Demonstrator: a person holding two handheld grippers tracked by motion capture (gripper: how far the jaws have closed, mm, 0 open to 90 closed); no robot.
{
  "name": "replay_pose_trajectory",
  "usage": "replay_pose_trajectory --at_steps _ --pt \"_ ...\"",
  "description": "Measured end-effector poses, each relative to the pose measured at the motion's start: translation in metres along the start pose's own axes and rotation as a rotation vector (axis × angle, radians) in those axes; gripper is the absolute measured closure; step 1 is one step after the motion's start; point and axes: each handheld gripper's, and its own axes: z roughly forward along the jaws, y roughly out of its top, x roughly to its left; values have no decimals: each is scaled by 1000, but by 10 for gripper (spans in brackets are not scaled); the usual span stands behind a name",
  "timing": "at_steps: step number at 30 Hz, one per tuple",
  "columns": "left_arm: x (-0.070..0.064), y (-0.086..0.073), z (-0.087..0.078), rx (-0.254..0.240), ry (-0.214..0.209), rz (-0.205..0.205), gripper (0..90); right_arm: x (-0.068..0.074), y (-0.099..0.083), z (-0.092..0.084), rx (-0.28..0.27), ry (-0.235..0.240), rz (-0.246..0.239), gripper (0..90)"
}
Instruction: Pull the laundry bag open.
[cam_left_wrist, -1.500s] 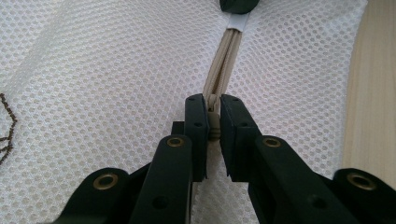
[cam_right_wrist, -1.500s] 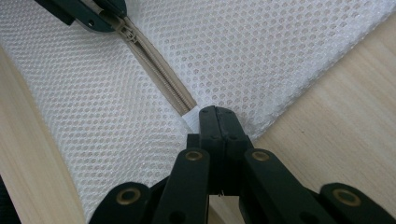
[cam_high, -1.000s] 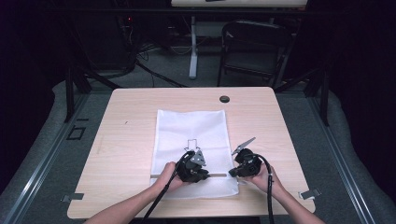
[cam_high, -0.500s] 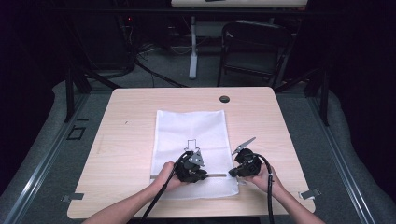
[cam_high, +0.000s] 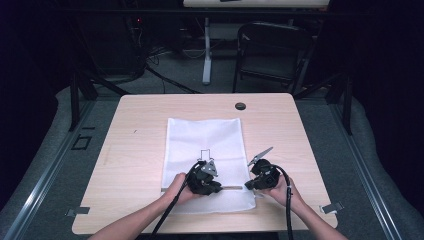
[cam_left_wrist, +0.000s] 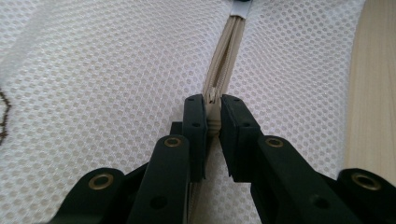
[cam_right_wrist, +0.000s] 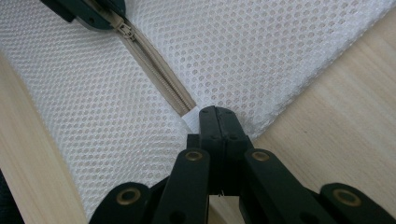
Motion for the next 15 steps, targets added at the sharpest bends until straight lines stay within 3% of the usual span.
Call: replay_pose_trajectory --at_steps 5,6,9,15 --pt "-2 5 1 31 19 21 822 0 -1 0 -6 3 0 900" --pt "-3 6 0 35 24 27 824 1 -2 2 -32 12 21 900" --pt "-4 6 -2 38 29 31 825 -2 -1 0 0 17 -8 900" --pt "-7 4 -3 48 34 60 826 -2 -2 0 -7 15 2 900"
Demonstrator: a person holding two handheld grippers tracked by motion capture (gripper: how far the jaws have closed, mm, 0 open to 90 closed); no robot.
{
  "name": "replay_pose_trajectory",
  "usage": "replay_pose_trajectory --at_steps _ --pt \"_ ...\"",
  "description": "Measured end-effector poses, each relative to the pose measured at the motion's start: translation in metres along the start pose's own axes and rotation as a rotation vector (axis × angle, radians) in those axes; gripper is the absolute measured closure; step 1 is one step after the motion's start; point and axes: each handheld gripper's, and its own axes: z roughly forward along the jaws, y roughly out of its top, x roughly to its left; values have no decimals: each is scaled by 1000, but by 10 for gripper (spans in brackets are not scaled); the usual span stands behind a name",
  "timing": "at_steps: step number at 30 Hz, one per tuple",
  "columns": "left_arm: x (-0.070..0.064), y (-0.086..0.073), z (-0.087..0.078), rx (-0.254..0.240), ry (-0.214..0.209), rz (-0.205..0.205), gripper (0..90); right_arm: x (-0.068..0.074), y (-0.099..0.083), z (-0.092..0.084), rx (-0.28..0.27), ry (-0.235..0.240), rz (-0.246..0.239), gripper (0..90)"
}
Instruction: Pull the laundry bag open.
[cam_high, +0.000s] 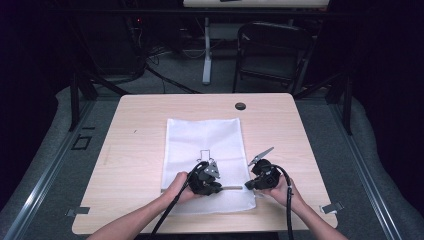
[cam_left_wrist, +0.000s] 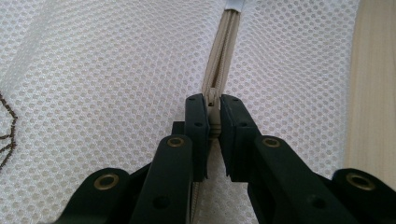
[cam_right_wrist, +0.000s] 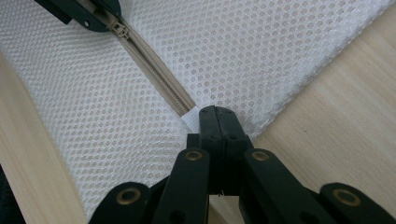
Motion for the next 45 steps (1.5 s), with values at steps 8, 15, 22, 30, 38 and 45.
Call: replay_pose_trajectory --at_steps 8,15,22,30,38,45 --pt "4 -2 1 -14 -8 -21 822 -1 0 0 -3 9 3 900" --pt "4 -1 -1 -8 -9 -20 825 -1 0 0 -5 11 3 900" --pt "4 -5 -4 18 20 -5 827 0 -1 1 -7 1 7 900" --pt "11 -26 -20 15 27 -59 825 0 1 1 2 0 3 900" --pt "13 -31 -24 15 27 -66 824 0 -1 2 -16 7 20 900" --pt "15 -40 -33 23 40 -80 823 -1 0 0 4 6 4 900"
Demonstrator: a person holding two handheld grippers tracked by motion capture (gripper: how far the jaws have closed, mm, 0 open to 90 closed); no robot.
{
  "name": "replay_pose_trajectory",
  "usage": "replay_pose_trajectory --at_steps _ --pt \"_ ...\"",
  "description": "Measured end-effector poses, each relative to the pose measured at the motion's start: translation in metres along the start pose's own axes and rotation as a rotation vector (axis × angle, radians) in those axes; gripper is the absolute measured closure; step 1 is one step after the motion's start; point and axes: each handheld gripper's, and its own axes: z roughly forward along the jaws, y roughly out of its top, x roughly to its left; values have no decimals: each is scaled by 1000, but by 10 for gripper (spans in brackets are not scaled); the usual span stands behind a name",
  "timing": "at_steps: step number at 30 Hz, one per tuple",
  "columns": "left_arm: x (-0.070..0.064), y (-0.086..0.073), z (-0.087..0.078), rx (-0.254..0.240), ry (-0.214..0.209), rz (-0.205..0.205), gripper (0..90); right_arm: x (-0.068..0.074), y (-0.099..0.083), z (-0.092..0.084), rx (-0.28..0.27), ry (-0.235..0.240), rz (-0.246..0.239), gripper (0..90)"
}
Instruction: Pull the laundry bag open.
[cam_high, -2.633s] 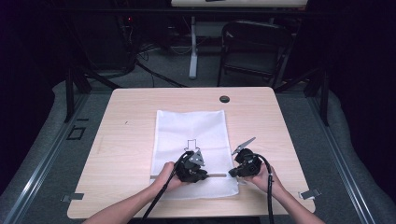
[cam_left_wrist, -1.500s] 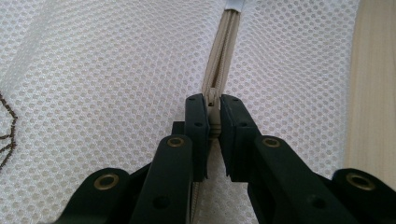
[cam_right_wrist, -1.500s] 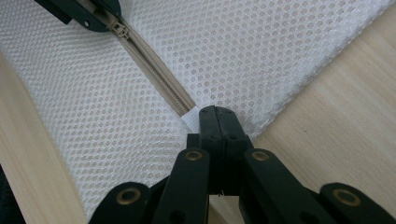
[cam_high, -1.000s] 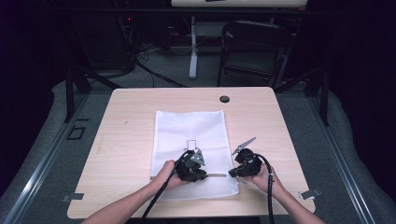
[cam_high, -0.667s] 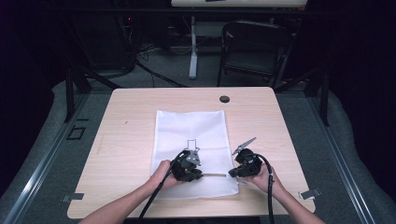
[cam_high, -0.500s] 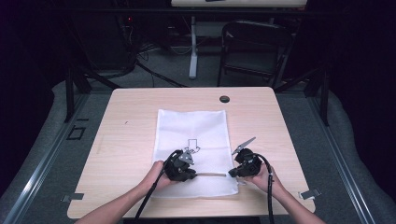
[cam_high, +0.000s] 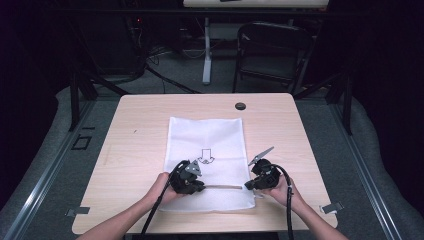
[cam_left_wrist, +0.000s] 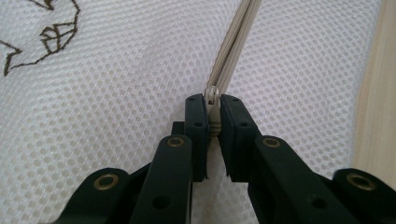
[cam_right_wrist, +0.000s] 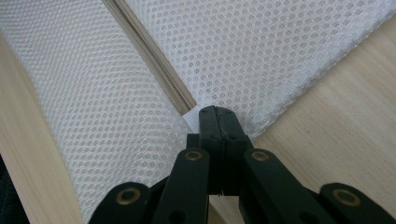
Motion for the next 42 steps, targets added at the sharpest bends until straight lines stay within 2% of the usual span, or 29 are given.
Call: replay_pose_trajectory --at_steps 28,34,42 --pt "8 -23 -17 -3 6 -35 822 -1 0 1 -4 4 1 900" --pt "6 -23 -18 6 20 -19 823 1 1 1 -7 -1 3 900" --pt "9 -30 -23 8 19 -26 823 0 0 1 -7 0 -2 900"
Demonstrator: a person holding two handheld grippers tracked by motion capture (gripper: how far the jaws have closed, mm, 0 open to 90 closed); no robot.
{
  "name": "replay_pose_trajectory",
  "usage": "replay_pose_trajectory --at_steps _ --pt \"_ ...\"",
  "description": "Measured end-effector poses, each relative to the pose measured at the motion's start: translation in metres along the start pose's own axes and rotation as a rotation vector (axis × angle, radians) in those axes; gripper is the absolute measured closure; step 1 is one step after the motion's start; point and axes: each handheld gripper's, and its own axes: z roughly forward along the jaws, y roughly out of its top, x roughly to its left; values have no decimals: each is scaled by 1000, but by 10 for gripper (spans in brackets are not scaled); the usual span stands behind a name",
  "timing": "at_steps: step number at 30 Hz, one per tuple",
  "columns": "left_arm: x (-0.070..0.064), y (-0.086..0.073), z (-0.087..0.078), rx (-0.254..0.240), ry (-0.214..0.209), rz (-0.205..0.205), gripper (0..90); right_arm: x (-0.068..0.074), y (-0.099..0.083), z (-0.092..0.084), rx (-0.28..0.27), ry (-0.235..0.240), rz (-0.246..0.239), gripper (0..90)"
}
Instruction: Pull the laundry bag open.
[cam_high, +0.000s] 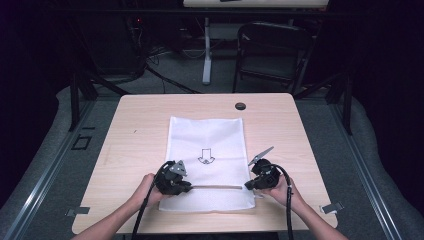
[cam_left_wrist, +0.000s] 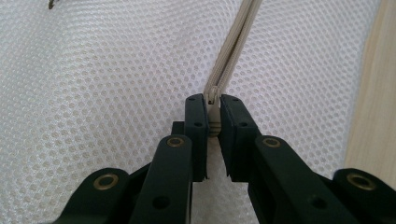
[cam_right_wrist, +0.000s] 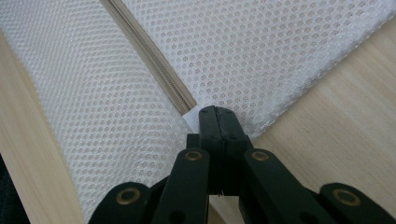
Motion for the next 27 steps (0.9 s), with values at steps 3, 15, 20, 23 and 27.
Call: replay_pose_trajectory --at_steps 3,15,20,23,27 --pt "0 0 0 0 -3 -2 823 0 0 0 2 -3 -4 900" --pt "0 -1 0 4 -5 6 824 1 0 0 3 -1 0 900" --pt "0 -3 -1 6 -5 4 824 0 0 0 1 4 9 900" --pt "1 -5 -1 6 -4 5 824 1 -1 0 -9 3 19 900" --pt "1 -8 -4 10 -10 3 824 0 0 0 4 2 6 900"
